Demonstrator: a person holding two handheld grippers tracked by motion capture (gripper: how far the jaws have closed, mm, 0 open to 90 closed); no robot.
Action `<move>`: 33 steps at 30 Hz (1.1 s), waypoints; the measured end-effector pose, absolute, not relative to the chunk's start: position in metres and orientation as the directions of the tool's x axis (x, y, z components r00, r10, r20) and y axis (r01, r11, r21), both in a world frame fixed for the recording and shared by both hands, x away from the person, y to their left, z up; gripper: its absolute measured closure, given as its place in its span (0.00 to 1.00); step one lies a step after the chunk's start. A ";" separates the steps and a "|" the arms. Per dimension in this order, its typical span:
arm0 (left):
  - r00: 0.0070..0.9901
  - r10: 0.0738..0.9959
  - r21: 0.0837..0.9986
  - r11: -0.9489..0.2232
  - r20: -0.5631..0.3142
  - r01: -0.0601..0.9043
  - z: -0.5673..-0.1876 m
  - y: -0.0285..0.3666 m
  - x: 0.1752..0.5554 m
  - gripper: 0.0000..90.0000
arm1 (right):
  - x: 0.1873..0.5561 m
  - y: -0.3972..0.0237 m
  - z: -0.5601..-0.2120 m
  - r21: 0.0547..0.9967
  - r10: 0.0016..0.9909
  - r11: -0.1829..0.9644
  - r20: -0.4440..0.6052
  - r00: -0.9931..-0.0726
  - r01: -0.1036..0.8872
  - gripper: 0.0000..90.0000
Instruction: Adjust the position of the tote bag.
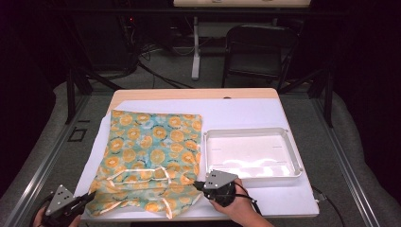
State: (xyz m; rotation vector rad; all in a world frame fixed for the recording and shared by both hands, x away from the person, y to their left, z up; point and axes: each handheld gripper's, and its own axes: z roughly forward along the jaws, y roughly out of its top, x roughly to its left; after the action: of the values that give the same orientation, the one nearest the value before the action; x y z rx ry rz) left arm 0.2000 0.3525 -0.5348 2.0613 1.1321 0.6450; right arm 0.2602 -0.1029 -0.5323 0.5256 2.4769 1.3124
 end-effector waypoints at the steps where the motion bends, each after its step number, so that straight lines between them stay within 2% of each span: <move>1: 0.495 0.864 0.766 -0.381 0.095 0.518 -0.533 0.352 0.201 1.00 | 0.261 -0.104 -0.531 0.838 0.452 0.513 -0.081 -0.888 0.184 1.00; 14: 0.443 0.888 0.791 -0.355 0.120 0.498 -0.514 0.348 0.239 1.00 | 0.281 -0.100 -0.518 0.838 0.493 0.514 -0.116 -0.862 0.182 1.00; 24: 0.421 0.902 0.750 -0.343 0.095 0.566 -0.533 0.350 0.261 0.98 | 0.303 -0.089 -0.529 0.810 0.539 0.530 -0.090 -0.838 0.253 1.00; 26: 0.418 0.906 0.749 -0.324 0.069 0.578 -0.538 0.352 0.261 0.93 | 0.303 -0.089 -0.530 0.801 0.536 0.543 -0.099 -0.838 0.252 1.00; 28: 0.421 0.906 0.755 -0.305 0.042 0.581 -0.539 0.354 0.260 0.81 | 0.301 -0.088 -0.531 0.801 0.535 0.544 -0.103 -0.838 0.249 1.00; 33: 0.431 0.902 0.773 -0.251 -0.032 0.582 -0.540 0.359 0.254 0.63 | 0.300 -0.087 -0.533 0.804 0.523 0.536 -0.076 -0.849 0.258 0.97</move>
State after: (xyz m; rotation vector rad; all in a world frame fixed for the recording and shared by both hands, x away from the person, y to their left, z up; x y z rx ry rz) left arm 0.2538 0.3585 -0.5401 1.9526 1.2508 0.5545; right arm 0.2997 -0.0866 -0.5326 0.6488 2.4689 1.2178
